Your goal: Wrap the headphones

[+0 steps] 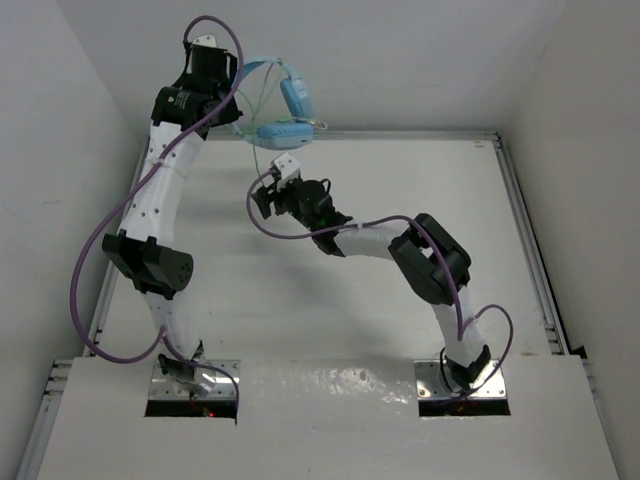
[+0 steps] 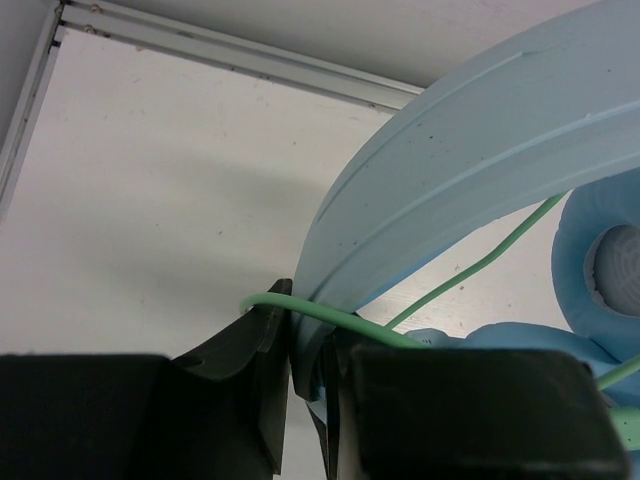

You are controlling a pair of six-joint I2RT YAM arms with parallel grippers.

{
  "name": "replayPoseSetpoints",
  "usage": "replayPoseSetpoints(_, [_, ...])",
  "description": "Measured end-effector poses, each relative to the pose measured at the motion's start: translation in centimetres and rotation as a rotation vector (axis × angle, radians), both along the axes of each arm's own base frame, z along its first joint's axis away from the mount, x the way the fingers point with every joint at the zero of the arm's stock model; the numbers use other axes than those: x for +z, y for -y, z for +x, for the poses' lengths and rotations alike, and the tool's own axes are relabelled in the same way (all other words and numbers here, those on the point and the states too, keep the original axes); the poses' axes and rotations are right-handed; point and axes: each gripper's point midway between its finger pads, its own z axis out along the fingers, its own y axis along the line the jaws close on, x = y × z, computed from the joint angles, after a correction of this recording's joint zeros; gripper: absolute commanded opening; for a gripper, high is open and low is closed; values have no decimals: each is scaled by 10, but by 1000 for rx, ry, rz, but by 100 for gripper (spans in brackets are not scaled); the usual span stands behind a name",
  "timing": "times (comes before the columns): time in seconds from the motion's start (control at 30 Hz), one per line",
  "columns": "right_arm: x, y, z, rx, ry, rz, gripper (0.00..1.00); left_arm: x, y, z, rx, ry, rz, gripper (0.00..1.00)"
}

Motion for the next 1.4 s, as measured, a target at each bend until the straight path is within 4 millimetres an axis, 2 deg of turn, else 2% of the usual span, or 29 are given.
replayPoseSetpoints(0.03, [1, -3, 4, -9, 7, 2, 64, 0, 1, 0, -3, -1, -2, 0])
replayPoseSetpoints(0.07, [0, -6, 7, -13, 11, 0, 44, 0, 1, 0, -7, -1, -4, 0])
replayPoseSetpoints(0.13, [-6, -10, 11, -14, 10, -15, 18, 0, 3, 0, -15, -2, -9, 0])
replayPoseSetpoints(0.17, [-11, -11, 12, -10, -1, -28, 0, 0, 3, 0, -17, -3, -10, 0])
replayPoseSetpoints(0.3, [-28, -16, 0, 28, -34, -74, 0, -1, 3, 1, -25, -2, 6, 0])
replayPoseSetpoints(0.37, [-29, -20, -19, 81, -50, -81, 0, -10, -1, 5, -25, -8, 38, 0])
replayPoseSetpoints(0.43, [-19, -21, -46, 145, -83, -60, 0, -26, -6, 9, -24, -35, 84, 0])
replayPoseSetpoints(0.5, [13, -22, -69, 198, -91, 0, 0, -51, -13, 9, -30, -93, 147, 0])
replayPoseSetpoints(0.53, [38, -22, -78, 219, -78, 41, 0, -65, -16, 8, -39, -127, 174, 0])
replayPoseSetpoints(0.6, [97, -15, -89, 235, -31, 136, 0, -95, -21, 2, -75, -213, 240, 0])
replayPoseSetpoints(0.67, [158, 6, -91, 211, 23, 242, 0, -116, -23, -2, -124, -279, 291, 0])
replayPoseSetpoints(0.73, [206, 37, -82, 157, 59, 343, 0, -130, -23, -5, -176, -322, 324, 0])
replayPoseSetpoints(0.77, [222, 56, -71, 116, 69, 385, 0, -133, -22, -6, -203, -333, 331, 0])
replayPoseSetpoints(0.83, [239, 107, -35, -13, 62, 462, 0, -135, -17, -5, -267, -336, 337, 0])
replayPoseSetpoints(0.9, [229, 155, 2, -158, 26, 495, 0, -134, -6, -3, -346, -321, 323, 0])
replayPoseSetpoints(1.0, [190, 224, 51, -370, -78, 513, 0, -137, 17, -4, -511, -306, 282, 0])
replayPoseSetpoints(1.1, [152, 260, 75, -487, -177, 501, 0, -139, 39, -11, -675, -299, 254, 0])
replayPoseSetpoints(1.2, [131, 271, 89, -526, -238, 465, 0, -141, 53, -19, -796, -296, 242, 0])
replayPoseSetpoints(1.27, [132, 265, 92, -498, -254, 440, 0, -141, 58, -21, -839, -288, 234, 0])
replayPoseSetpoints(1.33, [146, 253, 93, -435, -246, 424, 0, -139, 61, -20, -858, -278, 231, 0])
replayPoseSetpoints(1.4, [167, 238, 89, -359, -217, 399, 0, -136, 63, -18, -871, -259, 236, 0])
